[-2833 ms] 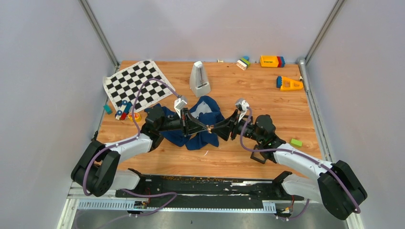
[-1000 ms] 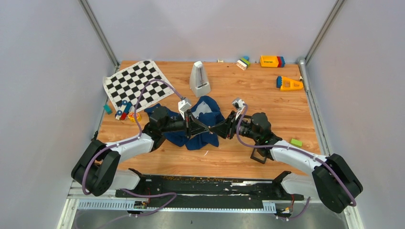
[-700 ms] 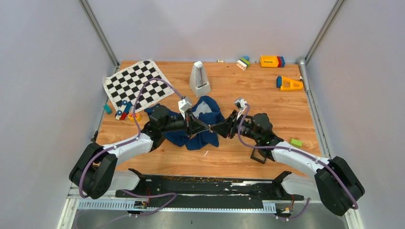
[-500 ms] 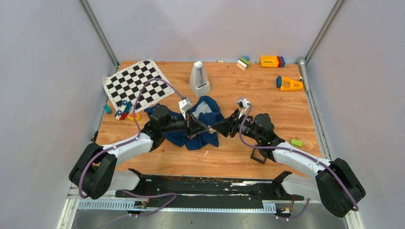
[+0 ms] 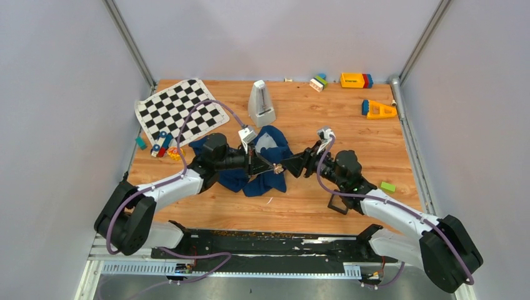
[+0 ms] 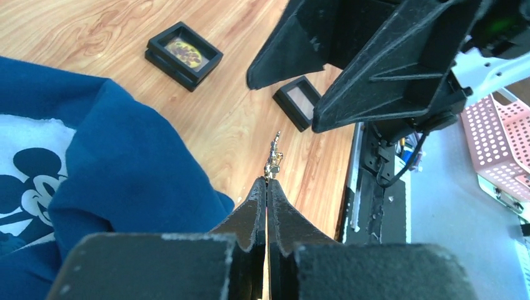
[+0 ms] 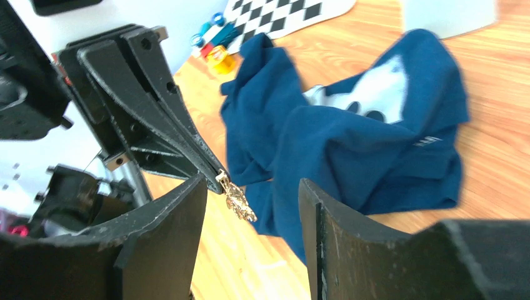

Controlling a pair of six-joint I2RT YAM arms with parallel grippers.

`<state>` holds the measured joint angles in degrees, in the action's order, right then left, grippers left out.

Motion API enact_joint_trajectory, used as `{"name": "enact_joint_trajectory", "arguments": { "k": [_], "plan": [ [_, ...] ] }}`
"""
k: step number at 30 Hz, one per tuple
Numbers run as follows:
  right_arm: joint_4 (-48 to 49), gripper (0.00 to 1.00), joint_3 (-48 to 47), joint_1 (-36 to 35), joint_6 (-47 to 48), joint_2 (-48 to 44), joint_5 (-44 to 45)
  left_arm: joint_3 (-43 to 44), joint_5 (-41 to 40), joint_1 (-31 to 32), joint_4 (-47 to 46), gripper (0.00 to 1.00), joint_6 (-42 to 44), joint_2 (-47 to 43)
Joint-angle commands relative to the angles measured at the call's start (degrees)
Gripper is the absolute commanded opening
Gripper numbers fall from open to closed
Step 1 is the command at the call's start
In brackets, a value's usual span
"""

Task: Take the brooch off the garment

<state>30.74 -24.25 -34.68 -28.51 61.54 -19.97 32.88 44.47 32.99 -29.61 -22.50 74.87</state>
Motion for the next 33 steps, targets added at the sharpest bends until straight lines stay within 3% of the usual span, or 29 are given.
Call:
{"name": "enact_joint_trajectory", "arguments": {
  "k": [1, 8, 16, 25, 33],
  "plan": [
    [-12.90, 0.57, -2.33, 0.27, -3.20, -3.76, 15.21, 5.84, -1.57, 0.28, 7.27, 0.00, 3.66, 6.25],
    [-44.02, 0.55, -7.57, 0.63, -13.34, -8.53, 35.12, 12.21, -5.87, 0.25, 18.97, 0.00, 5.48, 14.89],
    [-66.18, 0.51, -8.97, 0.84, -26.86, -14.16, 40.94, 16.06, -7.98, -4.07, 25.97, 0.00, 2.12, 25.25],
    [-72.01, 0.49, -8.08, 2.59, -28.38, -13.18, 37.68, 12.33, -12.18, -12.07, 25.27, 0.00, -1.29, 22.84],
    [-70.07, 0.46, -11.29, 2.51, -19.61, -6.78, 30.55, 6.80, 1.72, -12.08, 10.86, 0.00, -7.02, 14.99]
  ]
}}
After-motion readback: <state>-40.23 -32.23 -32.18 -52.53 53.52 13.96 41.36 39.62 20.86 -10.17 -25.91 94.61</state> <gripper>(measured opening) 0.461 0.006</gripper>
